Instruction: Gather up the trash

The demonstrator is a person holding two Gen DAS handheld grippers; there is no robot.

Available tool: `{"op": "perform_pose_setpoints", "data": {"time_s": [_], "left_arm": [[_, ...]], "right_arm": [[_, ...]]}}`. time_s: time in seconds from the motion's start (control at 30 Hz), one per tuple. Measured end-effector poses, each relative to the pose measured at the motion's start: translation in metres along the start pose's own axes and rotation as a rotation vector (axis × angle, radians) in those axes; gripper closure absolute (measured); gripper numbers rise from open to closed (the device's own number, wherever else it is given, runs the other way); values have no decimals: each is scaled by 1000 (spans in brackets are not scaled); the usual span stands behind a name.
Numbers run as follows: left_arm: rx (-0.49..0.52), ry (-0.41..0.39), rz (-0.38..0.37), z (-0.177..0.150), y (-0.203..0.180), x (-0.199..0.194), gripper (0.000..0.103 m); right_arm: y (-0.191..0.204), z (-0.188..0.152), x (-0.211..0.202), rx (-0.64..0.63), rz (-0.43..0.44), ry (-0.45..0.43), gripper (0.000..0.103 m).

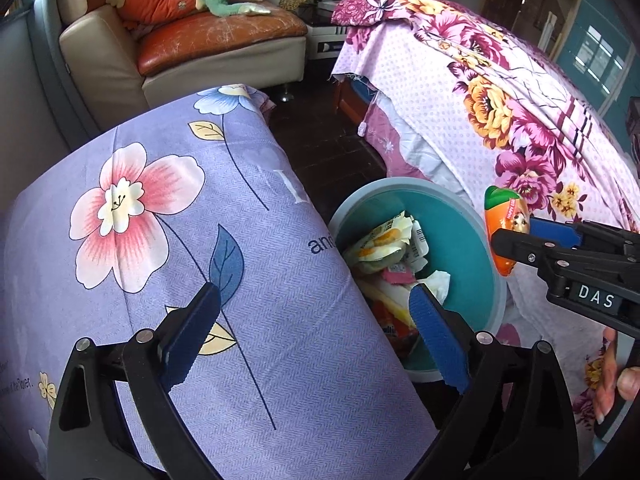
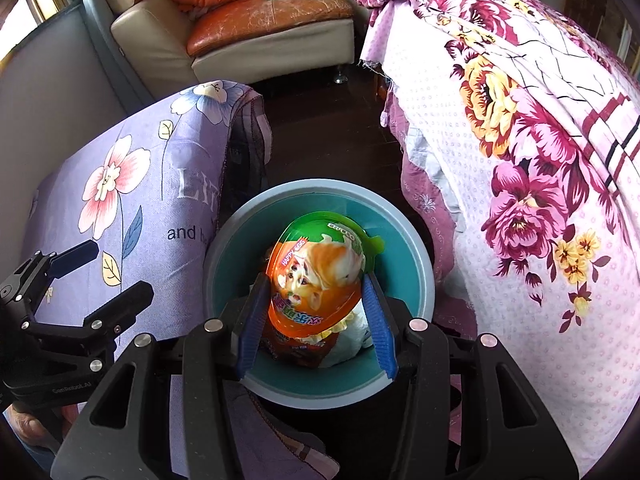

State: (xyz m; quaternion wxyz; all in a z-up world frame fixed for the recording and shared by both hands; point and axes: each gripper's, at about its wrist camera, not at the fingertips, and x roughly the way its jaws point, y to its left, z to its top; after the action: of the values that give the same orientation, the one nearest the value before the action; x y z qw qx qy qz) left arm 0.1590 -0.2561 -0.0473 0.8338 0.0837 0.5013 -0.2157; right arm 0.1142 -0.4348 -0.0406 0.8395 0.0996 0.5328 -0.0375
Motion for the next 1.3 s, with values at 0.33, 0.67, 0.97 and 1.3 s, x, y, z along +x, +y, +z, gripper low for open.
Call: {"op": "perform_pose_setpoints", "data": {"time_s": [0.33, 0.67, 0.97, 1.3], "left_arm": [[-43, 14, -1, -6, 23, 2, 8], [-65, 25, -4, -9, 32, 4, 8], [-73, 11, 6, -16, 31, -6, 8], [-85, -5, -18, -31, 32, -31, 8]], "right_arm": [[19, 7, 16, -41, -11, 35, 58], [27, 10, 15, -54, -15, 28, 32], [32, 2, -1, -61, -11, 26, 16], [40, -22, -33, -80, -49, 0, 7]]}}
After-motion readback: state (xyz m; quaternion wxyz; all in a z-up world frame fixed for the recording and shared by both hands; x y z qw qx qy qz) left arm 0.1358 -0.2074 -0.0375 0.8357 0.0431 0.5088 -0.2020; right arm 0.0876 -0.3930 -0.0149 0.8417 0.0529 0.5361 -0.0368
